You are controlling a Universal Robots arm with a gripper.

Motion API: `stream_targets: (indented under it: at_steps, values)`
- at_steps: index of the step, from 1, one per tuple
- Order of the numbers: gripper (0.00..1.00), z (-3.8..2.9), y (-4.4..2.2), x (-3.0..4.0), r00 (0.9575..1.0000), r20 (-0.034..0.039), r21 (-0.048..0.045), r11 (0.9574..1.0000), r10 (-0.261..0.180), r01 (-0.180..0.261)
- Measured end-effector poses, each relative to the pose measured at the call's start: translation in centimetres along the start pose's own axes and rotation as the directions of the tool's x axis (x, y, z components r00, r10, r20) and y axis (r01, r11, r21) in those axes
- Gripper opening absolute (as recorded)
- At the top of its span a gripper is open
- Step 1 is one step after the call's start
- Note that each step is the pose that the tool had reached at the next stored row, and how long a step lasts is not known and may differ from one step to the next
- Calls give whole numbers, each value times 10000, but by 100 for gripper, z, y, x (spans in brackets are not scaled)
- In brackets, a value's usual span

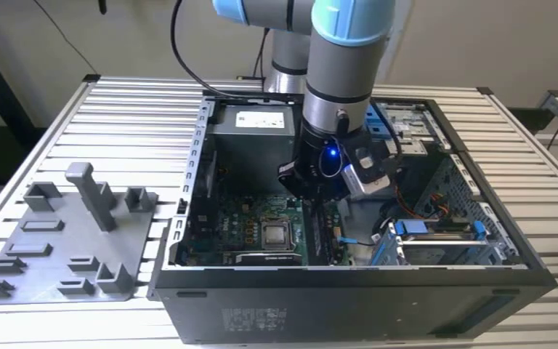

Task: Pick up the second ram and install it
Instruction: 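Insert the second ram into the second slot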

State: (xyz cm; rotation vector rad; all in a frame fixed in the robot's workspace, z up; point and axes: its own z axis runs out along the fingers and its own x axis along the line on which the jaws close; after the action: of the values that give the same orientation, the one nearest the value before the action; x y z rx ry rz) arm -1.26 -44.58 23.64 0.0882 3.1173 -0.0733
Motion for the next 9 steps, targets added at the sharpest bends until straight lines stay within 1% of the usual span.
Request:
stream_targets:
  at_steps: [3,9]
  values:
    - [14,3,-1,0,10000,0,-1,10000,-1,1]
    - [14,83,3,7,10000,3,-3,10000,-30,30]
